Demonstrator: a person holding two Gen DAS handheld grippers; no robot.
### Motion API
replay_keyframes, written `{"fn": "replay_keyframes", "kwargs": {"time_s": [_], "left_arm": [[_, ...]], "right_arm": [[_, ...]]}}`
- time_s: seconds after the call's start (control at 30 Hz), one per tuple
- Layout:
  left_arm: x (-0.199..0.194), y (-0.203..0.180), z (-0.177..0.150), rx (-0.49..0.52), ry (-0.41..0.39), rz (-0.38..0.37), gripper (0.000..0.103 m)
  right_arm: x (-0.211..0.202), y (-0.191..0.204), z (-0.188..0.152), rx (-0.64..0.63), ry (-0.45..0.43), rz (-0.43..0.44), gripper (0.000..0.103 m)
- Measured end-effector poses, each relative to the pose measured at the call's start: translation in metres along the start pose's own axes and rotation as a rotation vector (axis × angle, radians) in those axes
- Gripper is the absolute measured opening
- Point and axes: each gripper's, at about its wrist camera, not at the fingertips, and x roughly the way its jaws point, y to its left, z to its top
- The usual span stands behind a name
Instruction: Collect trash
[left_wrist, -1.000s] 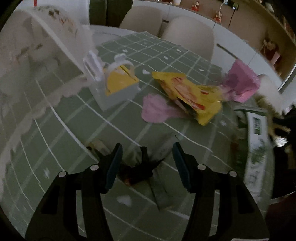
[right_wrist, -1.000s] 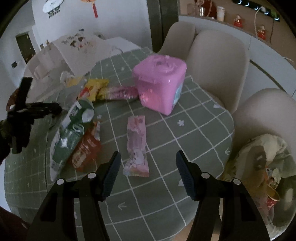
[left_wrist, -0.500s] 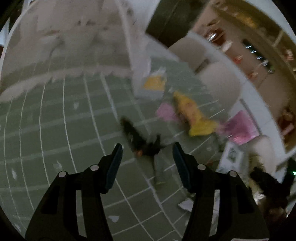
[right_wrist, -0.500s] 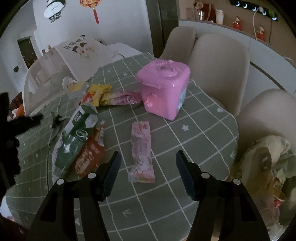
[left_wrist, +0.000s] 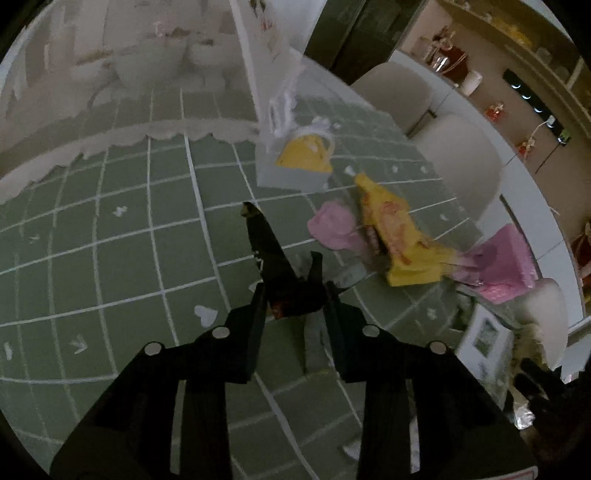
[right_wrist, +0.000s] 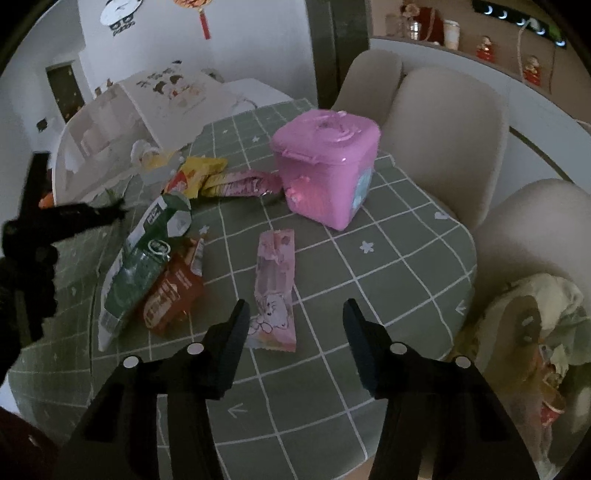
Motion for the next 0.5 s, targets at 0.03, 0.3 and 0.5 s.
{"fn": "replay_keyframes", "kwargs": {"time_s": [0.03, 0.3, 0.5], "left_arm": [[-0.01, -0.001, -0.002, -0.007, -0.004, -0.007, 0.029], [-0.054, -0.01, -0.024, 0.0, -0.029, -0.041, 0.03], [-0.062, -0.004, -0.036, -0.032, -0.013, -0.043, 0.03]], "right_arm": [[0.005, 0.001, 0.001, -0.01, 0.011, 0.004, 0.046], [0.052, 0.001, 0.02, 0.017, 0.081, 0.057, 0.042], [0.064, 0.015, 0.031, -0.029, 0.114, 0.047, 0.017]]}}
